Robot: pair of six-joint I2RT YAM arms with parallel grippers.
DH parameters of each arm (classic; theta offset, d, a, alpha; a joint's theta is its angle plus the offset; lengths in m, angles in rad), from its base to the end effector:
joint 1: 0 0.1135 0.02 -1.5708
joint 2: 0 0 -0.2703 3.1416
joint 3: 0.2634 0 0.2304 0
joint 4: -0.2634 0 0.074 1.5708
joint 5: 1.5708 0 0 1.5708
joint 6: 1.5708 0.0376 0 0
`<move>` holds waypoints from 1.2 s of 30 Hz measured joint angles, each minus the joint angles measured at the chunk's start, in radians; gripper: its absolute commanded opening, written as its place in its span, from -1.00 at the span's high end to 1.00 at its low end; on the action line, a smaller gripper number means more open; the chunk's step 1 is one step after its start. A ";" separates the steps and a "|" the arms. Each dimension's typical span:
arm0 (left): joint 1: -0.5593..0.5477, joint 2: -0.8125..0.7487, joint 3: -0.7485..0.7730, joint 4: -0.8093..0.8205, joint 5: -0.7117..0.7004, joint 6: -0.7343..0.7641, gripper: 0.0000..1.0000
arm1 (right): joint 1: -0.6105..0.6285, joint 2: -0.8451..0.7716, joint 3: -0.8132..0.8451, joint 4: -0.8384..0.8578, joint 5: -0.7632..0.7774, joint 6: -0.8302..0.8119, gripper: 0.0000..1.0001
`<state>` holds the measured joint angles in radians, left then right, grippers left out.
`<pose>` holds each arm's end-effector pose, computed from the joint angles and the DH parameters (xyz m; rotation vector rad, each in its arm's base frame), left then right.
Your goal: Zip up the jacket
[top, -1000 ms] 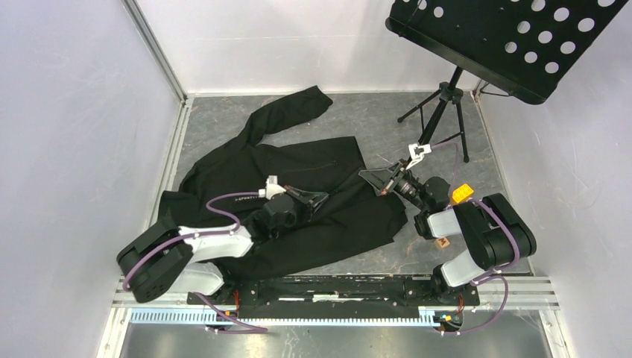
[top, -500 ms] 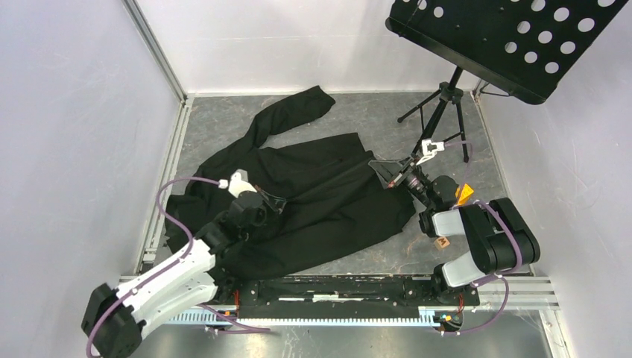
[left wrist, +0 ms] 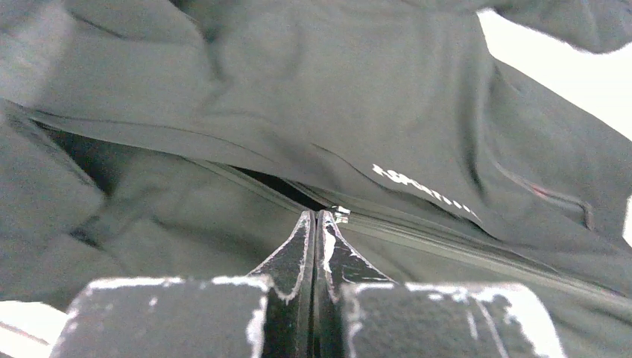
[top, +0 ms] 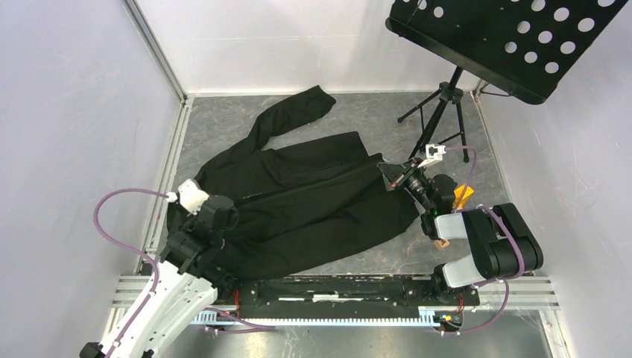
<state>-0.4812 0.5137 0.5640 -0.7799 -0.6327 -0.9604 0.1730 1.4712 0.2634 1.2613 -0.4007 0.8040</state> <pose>0.0825 -0.0180 0.2479 -0.8037 1.9835 -0.1044 0.2306 0.0552 0.2016 0.1692 1.6137 1.0700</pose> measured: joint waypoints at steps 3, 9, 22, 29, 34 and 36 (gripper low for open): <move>0.004 -0.018 0.037 -0.098 -0.105 -0.004 0.95 | -0.005 -0.007 0.000 -0.066 0.032 -0.032 0.99; 0.004 -0.028 0.169 -0.219 -0.297 -0.007 0.95 | -0.005 -0.030 0.000 -0.173 0.078 -0.088 0.99; 0.004 -0.130 0.341 -0.359 -0.554 0.097 0.96 | -0.013 -0.038 0.000 -0.228 0.108 -0.113 0.99; 0.004 -0.142 0.362 -0.355 -0.589 0.166 0.96 | -0.011 -0.030 0.004 -0.234 0.102 -0.122 0.95; 0.005 -0.142 0.348 -0.340 -0.584 0.174 0.06 | 0.023 -0.030 0.051 -0.332 0.132 -0.171 0.12; 0.007 -0.145 0.338 -0.334 -0.573 0.172 -0.19 | 0.043 -0.031 0.097 -0.426 0.171 -0.206 0.02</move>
<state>-0.4740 0.3687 0.9016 -1.1137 -1.2057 -0.7879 0.2161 1.4403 0.3607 0.8352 -0.2298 0.5976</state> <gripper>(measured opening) 0.417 0.401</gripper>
